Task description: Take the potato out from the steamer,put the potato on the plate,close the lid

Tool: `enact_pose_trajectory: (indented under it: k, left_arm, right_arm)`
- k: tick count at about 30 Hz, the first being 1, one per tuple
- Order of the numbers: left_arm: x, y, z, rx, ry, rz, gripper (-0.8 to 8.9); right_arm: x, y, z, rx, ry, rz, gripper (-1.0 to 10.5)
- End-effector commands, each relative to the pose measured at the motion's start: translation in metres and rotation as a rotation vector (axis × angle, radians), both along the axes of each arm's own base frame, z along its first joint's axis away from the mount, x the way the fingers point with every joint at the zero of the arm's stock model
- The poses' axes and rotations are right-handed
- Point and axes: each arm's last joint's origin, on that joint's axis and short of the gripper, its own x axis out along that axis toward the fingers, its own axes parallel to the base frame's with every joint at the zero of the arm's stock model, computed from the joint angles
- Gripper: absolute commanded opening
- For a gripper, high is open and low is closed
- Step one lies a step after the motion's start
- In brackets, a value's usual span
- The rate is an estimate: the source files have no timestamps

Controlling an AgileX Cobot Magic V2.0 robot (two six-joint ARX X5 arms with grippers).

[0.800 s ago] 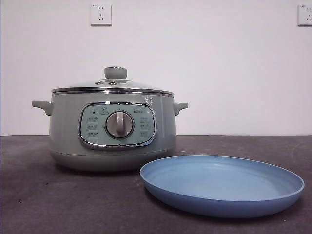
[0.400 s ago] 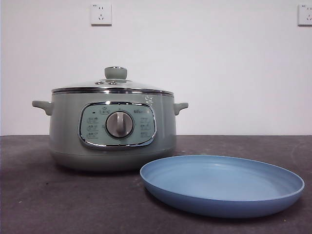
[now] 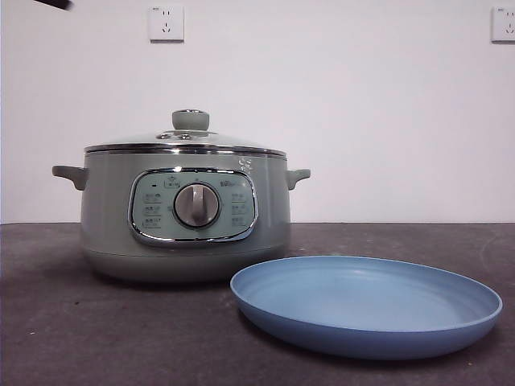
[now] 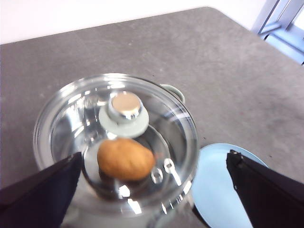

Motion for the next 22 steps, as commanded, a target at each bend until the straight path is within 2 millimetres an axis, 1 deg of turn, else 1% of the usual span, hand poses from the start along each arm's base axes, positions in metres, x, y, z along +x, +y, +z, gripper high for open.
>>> enact_pose_trajectory:
  k: [1, 5, 8, 12, 14, 19, 22]
  left_arm:
    - [0.026, -0.015, -0.003, 0.044, -0.003, -0.027, 6.56]
    - [0.059, -0.034, -0.010, 0.102, 0.027, -0.039, 6.56]
    - [0.081, -0.046, -0.018, 0.140, 0.041, -0.037, 6.56]
    - [0.104, -0.059, -0.033, 0.152, 0.049, -0.039, 6.56]
    - [0.113, -0.063, -0.042, 0.158, 0.054, -0.037, 6.56]
    - [0.128, -0.073, -0.065, 0.204, 0.086, -0.032, 6.56]
    - [0.129, -0.077, -0.068, 0.216, 0.080, -0.042, 6.56]
  right_arm:
    - [0.002, 0.001, 0.001, 0.004, 0.003, 0.000, 6.0]
    - [0.004, 0.001, 0.000, 0.004, 0.012, 0.000, 6.0]
    - [0.004, 0.001, -0.001, 0.004, 0.015, -0.001, 6.0]
    - [0.004, 0.001, -0.001, 0.004, 0.015, -0.002, 6.0]
    - [0.004, 0.001, -0.001, 0.004, 0.015, -0.002, 6.0]
    - [0.004, 0.001, -0.001, 0.002, 0.015, -0.003, 6.0]
    - [0.004, 0.001, -0.001, 0.002, 0.015, -0.004, 6.0]
